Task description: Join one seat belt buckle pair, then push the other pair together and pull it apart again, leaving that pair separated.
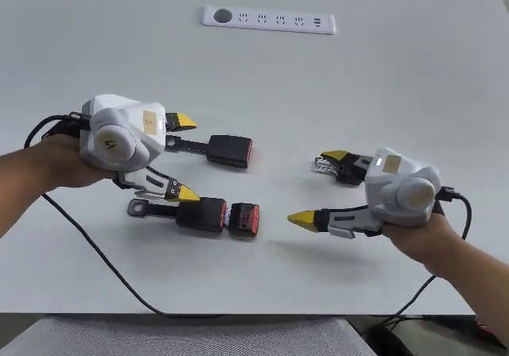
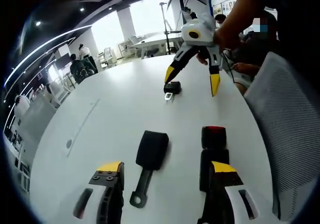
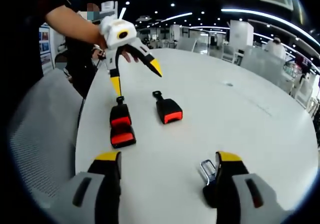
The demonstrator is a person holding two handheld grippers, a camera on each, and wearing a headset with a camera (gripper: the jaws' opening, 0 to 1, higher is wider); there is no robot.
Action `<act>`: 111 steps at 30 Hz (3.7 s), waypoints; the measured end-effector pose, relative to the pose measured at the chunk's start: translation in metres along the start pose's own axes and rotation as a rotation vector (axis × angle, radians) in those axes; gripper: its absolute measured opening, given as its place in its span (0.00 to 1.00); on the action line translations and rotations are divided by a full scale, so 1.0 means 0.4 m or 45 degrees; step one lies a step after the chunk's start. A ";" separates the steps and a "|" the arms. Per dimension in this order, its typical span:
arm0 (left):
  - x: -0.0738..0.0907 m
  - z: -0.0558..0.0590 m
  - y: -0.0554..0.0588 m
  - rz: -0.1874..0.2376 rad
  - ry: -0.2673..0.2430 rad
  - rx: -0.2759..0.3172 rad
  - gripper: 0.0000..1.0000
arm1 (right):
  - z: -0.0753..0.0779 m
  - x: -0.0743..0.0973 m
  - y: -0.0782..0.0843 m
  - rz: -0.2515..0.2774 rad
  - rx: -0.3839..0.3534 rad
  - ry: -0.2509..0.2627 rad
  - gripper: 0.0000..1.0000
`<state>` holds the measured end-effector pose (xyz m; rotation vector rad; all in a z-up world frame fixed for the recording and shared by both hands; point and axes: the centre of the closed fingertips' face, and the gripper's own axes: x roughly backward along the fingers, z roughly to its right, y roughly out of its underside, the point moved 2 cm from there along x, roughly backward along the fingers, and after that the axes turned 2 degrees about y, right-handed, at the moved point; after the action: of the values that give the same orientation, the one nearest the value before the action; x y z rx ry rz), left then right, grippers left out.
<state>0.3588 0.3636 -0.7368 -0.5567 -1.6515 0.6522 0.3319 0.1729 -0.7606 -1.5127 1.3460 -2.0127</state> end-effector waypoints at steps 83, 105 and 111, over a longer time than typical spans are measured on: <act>-0.211 -0.083 0.053 -0.074 0.288 0.006 0.35 | 0.133 -0.063 0.098 -0.018 0.110 -0.280 0.36; -0.209 -0.083 0.054 -0.100 0.292 0.002 0.35 | 0.072 -0.171 0.024 0.056 0.115 -0.309 0.36; -0.210 -0.083 0.053 -0.106 0.293 0.001 0.35 | 0.058 -0.192 0.008 0.066 0.124 -0.316 0.36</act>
<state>0.4059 0.3259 -0.8072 -0.5391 -1.4506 0.5081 0.3826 0.2125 -0.8086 -1.6036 1.1599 -1.7641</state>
